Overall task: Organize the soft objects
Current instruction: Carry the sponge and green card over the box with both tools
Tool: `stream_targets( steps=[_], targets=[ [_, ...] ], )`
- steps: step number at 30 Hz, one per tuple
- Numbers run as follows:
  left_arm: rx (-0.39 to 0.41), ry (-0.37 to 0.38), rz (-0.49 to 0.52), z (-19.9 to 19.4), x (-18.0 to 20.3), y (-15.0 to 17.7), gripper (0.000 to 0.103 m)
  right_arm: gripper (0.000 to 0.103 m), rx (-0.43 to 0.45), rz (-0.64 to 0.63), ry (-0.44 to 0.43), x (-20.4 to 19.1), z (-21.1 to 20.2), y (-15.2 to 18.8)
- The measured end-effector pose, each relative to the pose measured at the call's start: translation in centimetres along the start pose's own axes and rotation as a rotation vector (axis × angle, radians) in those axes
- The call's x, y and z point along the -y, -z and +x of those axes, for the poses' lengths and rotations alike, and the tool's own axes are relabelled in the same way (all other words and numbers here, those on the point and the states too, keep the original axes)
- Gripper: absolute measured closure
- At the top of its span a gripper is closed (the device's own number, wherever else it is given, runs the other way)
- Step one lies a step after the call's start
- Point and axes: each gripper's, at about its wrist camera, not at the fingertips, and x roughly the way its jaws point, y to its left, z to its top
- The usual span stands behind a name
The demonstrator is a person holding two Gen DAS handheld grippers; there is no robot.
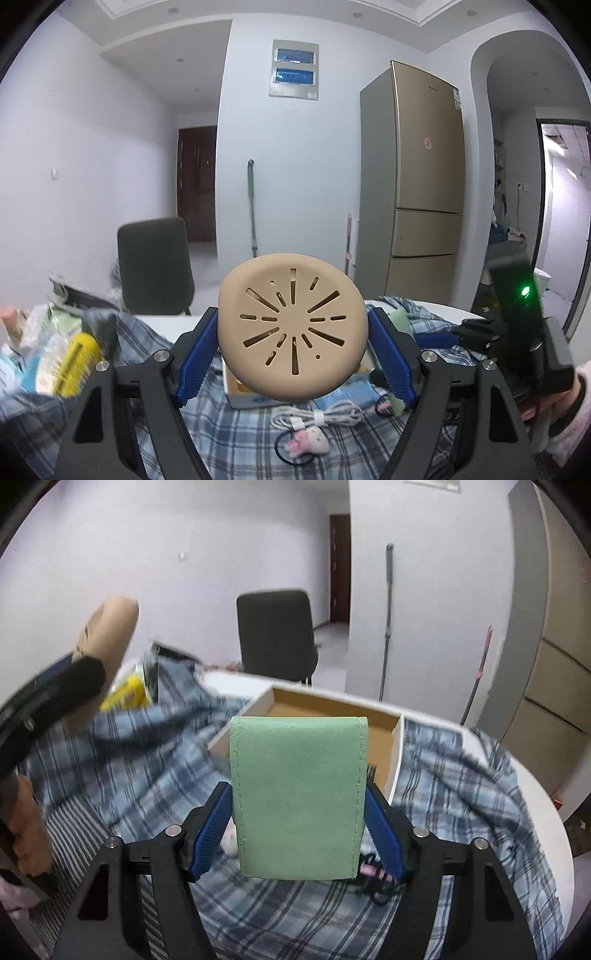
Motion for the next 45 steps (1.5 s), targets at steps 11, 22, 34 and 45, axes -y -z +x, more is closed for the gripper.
stream_targets(
  steps=[11, 22, 34, 45],
  targets=[
    [0.026, -0.037, 0.012, 2.4, -0.8, -3.8, 0.022, 0.033, 0.092, 0.087, 0.082, 1.2, -0.2, -5.1],
    [-0.107, -0.023, -0.018, 10.2, -2.7, -3.6, 0.022, 0.033, -0.014, 0.154, 0.129, 3.8, 6.0, -6.8],
    [-0.276, -0.033, -0.026, 17.5, -4.0, 1.3, 0.022, 0.033, -0.131, 0.229, 0.095, 5.9, 12.8, -4.3],
    [-0.364, -0.019, -0.053, 20.4, -5.0, 4.7, 0.022, 0.033, -0.205, 0.247, 0.063, 6.8, 16.0, -2.1]
  ],
)
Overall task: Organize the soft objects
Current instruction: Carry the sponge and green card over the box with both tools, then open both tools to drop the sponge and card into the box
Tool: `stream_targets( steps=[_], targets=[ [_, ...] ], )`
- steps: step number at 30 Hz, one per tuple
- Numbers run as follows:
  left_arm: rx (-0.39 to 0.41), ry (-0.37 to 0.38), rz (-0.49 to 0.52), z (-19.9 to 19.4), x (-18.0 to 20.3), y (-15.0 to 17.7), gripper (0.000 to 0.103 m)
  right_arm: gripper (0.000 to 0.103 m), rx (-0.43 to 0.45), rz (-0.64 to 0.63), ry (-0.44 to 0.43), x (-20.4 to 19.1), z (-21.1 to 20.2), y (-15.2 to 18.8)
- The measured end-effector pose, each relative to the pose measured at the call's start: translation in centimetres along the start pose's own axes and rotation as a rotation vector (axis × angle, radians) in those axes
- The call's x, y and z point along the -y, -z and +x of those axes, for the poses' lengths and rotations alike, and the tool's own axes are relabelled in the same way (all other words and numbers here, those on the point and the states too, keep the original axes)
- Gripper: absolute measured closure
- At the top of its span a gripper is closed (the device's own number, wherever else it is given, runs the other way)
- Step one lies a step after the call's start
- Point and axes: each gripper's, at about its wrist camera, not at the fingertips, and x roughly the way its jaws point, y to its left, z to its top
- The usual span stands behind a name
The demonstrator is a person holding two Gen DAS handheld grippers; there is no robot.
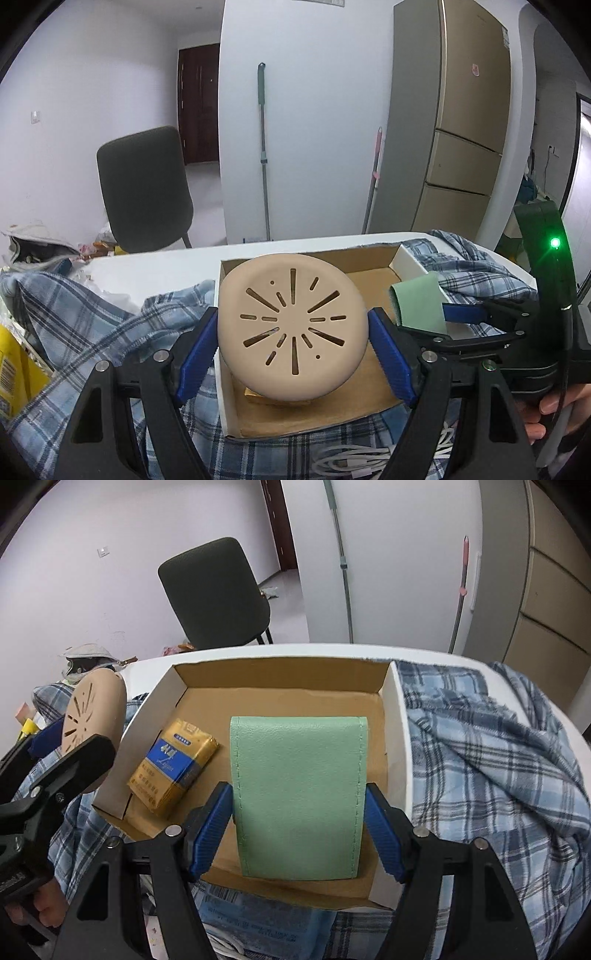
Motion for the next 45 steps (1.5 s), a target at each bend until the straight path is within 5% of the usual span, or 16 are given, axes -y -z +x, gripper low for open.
stream_targets(
  steps=[8, 12, 21, 35, 38, 39, 45],
  targets=[
    [-0.015, 0.001, -0.013, 0.4, -0.3, 0.0, 0.021, 0.032, -0.008, -0.011, 0.011, -0.3, 0.3, 0.1],
    [-0.042, 0.009, -0.024, 0.9, -0.5, 0.1, 0.018, 0.017, -0.020, -0.014, 0.016, -0.3, 0.6, 0.1],
    [-0.006, -0.012, -0.040, -0.1, -0.8, -0.2, 0.016, 0.015, 0.025, 0.007, 0.016, 0.2, -0.9, -0.6],
    [0.209, -0.007, 0.001, -10.9, 1.3, -2.7, 0.015, 0.015, 0.185, -0.057, 0.042, -1.7, -11.1, -0.6],
    [0.247, 0.005, -0.011, -13.4, 1.4, -2.6, 0.009, 0.015, 0.231, -0.074, 0.040, -2.3, -14.3, 0.2],
    [0.263, 0.003, -0.015, -14.3, 1.6, -2.5, 0.000, 0.014, 0.245, -0.078, 0.042, -2.5, -15.2, 0.5],
    [0.319, 0.029, -0.027, -18.7, 2.4, -1.2, 0.000, 0.002, 0.331, -0.057, 0.091, -3.1, -20.1, 2.8]
  ],
)
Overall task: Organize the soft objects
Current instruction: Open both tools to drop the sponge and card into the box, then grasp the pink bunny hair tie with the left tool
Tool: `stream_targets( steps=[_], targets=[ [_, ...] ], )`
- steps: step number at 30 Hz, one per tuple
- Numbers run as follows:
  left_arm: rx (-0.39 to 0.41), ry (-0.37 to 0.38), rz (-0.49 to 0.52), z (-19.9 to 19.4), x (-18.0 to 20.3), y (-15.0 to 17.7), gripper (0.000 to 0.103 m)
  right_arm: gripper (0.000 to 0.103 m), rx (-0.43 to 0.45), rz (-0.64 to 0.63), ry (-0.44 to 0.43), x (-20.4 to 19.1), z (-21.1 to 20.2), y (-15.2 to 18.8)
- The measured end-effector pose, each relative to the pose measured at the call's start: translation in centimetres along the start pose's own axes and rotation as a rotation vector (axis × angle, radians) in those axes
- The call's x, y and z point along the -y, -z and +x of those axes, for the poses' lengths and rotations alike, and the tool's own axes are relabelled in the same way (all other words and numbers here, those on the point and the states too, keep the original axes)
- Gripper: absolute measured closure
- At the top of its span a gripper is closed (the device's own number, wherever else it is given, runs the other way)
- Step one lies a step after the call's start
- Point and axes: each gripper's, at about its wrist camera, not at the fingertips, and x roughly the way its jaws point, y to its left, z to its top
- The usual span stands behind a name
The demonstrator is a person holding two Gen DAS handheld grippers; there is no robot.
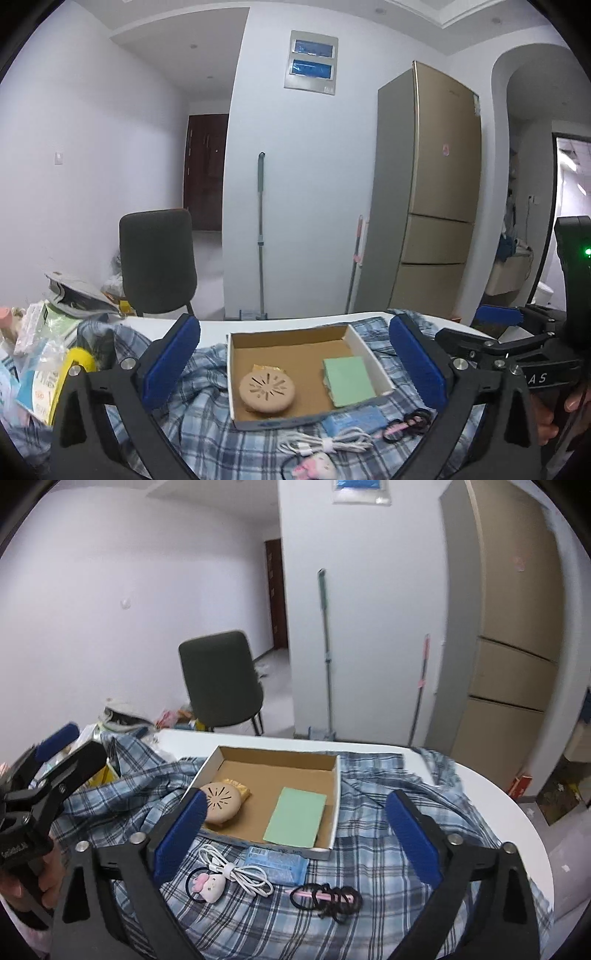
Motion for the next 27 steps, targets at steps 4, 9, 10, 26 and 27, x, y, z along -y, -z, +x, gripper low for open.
stream_targets(
  steps=[4, 9, 10, 26, 27],
  targets=[
    [-0.008, 0.013, -0.008, -1.7, 0.4, 0.9, 0.000, 0.001, 0.039, 0.025, 0.031, 0.2, -1.8, 1.4],
    [-0.012, 0.002, 0.006, -3.0, 1.2, 3.1, 0.000, 0.001, 0.058, 0.034, 0.061, 0.4, -1.5, 3.5],
    [-0.015, 0.000, 0.009, -3.0, 1.3, 3.4, 0.000, 0.001, 0.065, 0.035, 0.065, 0.5, -1.4, 3.9],
    [-0.217, 0.015, -0.011, 2.5, 0.7, 9.1, 0.001, 0.001, 0.024, 0.059, 0.112, 2.5, 2.2, 7.2],
    [-0.240, 0.014, -0.010, 2.8, 0.8, 9.4, 0.005, 0.001, 0.020, 0.061, 0.114, 2.5, 2.3, 7.4]
  ],
)
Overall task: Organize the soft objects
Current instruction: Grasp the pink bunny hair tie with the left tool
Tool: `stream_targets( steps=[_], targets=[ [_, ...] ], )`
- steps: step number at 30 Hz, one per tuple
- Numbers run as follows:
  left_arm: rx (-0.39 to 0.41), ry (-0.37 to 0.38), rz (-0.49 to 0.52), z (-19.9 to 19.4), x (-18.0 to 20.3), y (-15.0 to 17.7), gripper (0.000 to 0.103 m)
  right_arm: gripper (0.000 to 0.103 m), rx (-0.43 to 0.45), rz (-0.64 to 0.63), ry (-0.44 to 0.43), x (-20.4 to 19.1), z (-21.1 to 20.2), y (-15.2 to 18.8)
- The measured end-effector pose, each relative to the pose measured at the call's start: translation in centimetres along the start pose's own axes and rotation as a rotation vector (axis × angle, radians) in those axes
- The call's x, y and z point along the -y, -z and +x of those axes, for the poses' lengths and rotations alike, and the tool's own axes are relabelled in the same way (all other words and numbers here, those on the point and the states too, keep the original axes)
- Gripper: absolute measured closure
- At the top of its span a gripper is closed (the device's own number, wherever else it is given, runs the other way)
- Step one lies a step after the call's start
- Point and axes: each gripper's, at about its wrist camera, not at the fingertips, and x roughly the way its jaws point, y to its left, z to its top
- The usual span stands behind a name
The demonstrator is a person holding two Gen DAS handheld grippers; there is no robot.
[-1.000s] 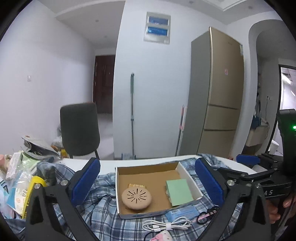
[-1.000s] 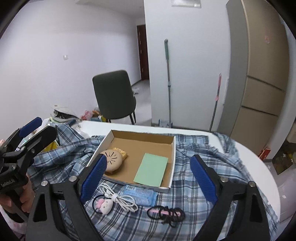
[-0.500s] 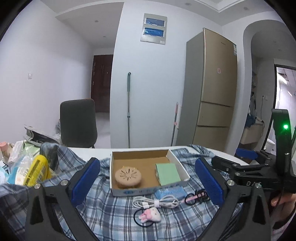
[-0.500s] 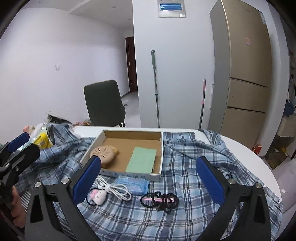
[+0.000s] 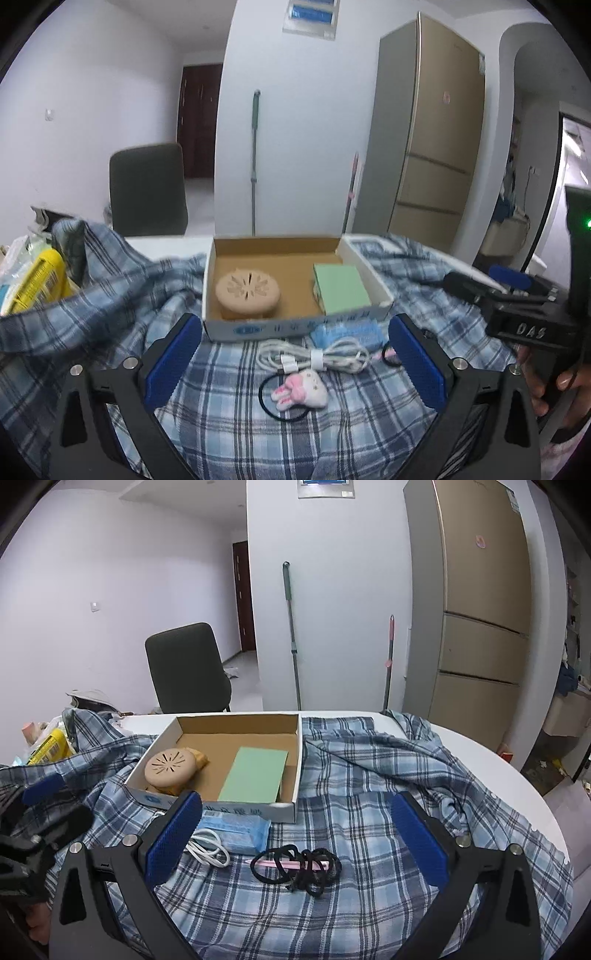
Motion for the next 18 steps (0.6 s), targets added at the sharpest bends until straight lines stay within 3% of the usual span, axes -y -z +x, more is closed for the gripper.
stream_targets(
  steps=[3, 9, 11, 18],
  targets=[
    [-0.081, -0.002, -0.008, 1.7, -0.1, 0.6, 0.022, 0.001, -0.012, 0.009, 0.000, 0.1, 0.3, 0.3],
    [-0.222, 0.001, -0.016, 4.0, 0.2, 1.0, 0.039, 0.001, -0.019, 0.008, 0.013, 0.4, 0.7, 0.6],
    [-0.283, -0.001, -0.015, 5.0, 0.5, 0.8, 0.039, 0.001, -0.029, 0.012, 0.016, 0.5, 1.0, 0.7],
    [-0.363, 0.001, -0.014, 7.1, 0.9, 1.0, 0.044, 0.001, -0.047, 0.008, 0.016, 0.6, 1.5, 1.0]
  ],
)
